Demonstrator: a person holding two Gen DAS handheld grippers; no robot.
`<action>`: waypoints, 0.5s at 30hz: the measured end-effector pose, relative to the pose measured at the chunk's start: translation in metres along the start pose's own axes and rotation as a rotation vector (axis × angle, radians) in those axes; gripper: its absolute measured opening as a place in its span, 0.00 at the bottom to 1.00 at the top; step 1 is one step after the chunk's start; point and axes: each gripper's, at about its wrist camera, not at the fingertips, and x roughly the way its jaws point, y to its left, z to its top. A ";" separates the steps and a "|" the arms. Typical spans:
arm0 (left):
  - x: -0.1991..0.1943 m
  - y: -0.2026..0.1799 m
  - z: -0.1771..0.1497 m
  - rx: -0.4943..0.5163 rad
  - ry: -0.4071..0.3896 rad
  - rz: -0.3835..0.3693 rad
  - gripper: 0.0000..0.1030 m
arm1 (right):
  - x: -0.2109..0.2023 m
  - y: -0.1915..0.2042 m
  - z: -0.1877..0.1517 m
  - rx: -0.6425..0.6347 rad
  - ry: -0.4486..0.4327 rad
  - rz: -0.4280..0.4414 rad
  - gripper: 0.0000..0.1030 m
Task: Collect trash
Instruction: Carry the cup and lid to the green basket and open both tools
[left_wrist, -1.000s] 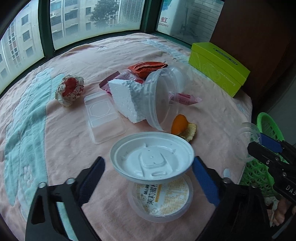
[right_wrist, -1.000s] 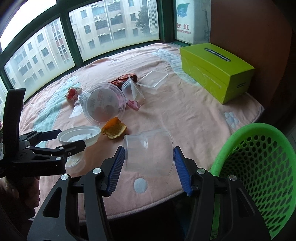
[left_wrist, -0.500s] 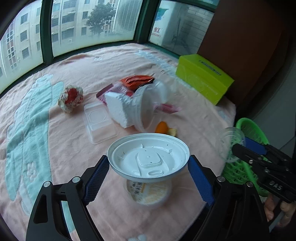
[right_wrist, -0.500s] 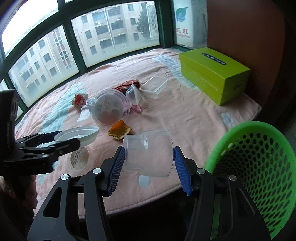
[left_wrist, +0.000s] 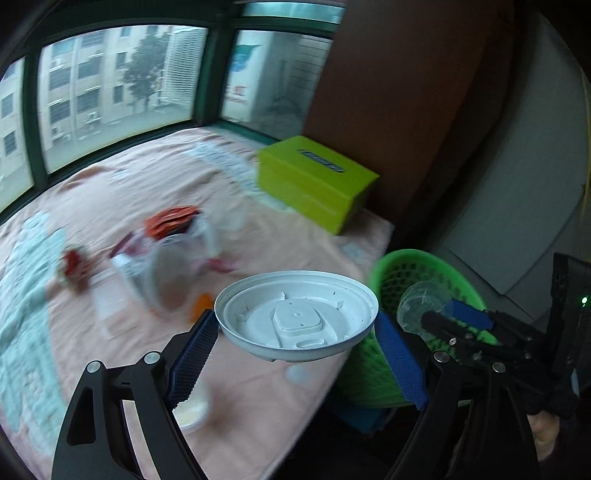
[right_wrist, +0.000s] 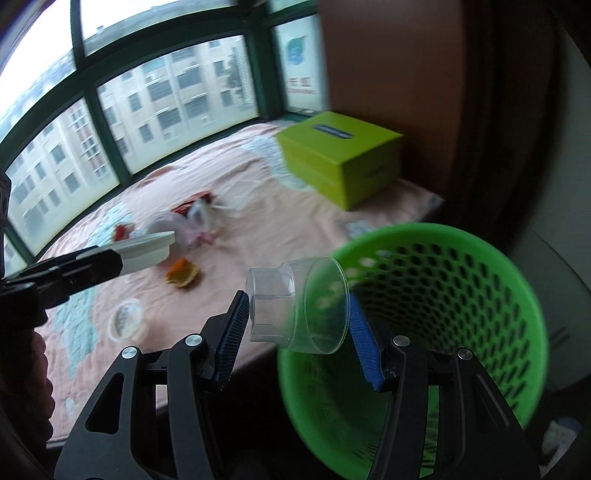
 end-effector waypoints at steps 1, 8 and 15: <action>0.004 -0.009 0.002 0.013 0.003 -0.013 0.81 | -0.002 -0.005 -0.002 0.008 0.001 -0.009 0.53; 0.028 -0.057 0.010 0.082 0.031 -0.078 0.80 | -0.009 -0.040 -0.020 0.065 0.022 -0.056 0.53; 0.051 -0.088 0.011 0.120 0.076 -0.111 0.79 | -0.013 -0.067 -0.037 0.123 0.046 -0.080 0.56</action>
